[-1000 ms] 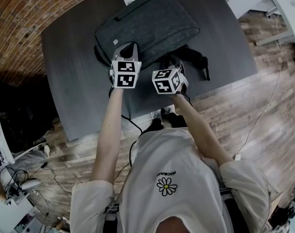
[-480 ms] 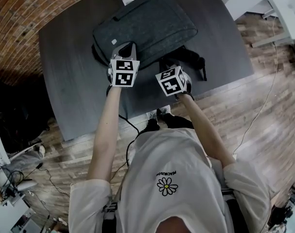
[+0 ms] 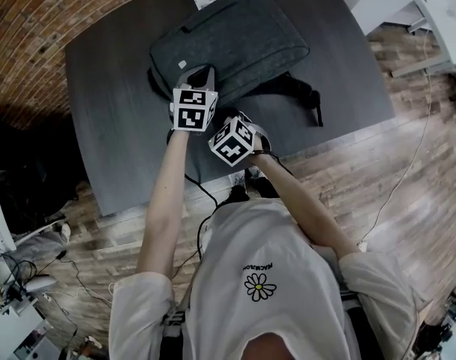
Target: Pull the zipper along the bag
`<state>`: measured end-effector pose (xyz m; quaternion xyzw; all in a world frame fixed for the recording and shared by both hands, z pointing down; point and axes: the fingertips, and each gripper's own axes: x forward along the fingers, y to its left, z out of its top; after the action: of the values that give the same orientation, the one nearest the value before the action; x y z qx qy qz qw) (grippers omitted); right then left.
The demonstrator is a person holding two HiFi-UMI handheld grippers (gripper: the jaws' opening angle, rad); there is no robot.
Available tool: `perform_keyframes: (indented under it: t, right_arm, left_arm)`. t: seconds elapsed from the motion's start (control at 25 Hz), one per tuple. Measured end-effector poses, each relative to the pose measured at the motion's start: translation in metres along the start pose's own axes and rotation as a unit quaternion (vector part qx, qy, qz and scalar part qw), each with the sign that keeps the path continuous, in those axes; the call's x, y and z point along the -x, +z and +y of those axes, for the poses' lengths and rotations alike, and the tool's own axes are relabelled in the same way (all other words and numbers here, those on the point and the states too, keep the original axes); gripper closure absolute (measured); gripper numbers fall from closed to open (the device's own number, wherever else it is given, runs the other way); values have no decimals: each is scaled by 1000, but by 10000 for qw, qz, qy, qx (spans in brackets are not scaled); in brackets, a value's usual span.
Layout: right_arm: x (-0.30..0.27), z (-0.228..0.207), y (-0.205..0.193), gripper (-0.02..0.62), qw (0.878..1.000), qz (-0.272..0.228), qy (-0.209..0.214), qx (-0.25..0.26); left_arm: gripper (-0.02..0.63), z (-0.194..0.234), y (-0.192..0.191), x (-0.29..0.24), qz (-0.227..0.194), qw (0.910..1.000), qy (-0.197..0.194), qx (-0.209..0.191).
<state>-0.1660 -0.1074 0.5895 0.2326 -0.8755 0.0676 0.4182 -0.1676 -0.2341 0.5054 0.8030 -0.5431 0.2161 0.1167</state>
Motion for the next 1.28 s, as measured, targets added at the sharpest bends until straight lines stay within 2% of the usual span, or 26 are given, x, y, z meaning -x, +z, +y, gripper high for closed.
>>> perform_keyframes:
  t: [0.12, 0.28, 0.44, 0.6, 0.72, 0.92, 1.04, 1.16, 1.28]
  right_arm:
    - [3, -1, -1, 592, 9997, 8, 49, 236]
    - [14, -4, -4, 592, 9988, 43, 144, 461]
    - [36, -18, -29, 592, 9976, 100, 54, 684]
    - [65, -48, -68, 592, 9976, 276, -279, 567]
    - [89, -73, -99, 592, 9962, 477, -593, 424]
    - [127, -121, -150, 592, 9892, 770, -1250, -43]
    - [144, -145, -173, 592, 9832, 913, -1552, -299]
    - [152, -147, -178, 592, 9825, 958, -1553, -368]
    - [154, -132, -176, 592, 9856, 904, -1335, -511]
  left_arm:
    - [606, 5, 5, 8, -59, 9994, -330, 52]
    - [606, 28, 11, 36, -220, 9983, 112, -533]
    - [606, 40, 10, 45, -144, 9972, 148, -720]
    - [606, 35, 4, 36, -19, 9958, 83, -909]
    - [606, 13, -3, 30, 70, 9946, -135, -1029]
    - [606, -68, -11, 26, 78, 9930, -945, -706]
    - [606, -107, -14, 19, 41, 9914, -1097, -709]
    - [606, -118, -16, 13, 29, 9920, -1076, -663]
    - [606, -118, -16, 11, -18, 9919, -1125, -592]
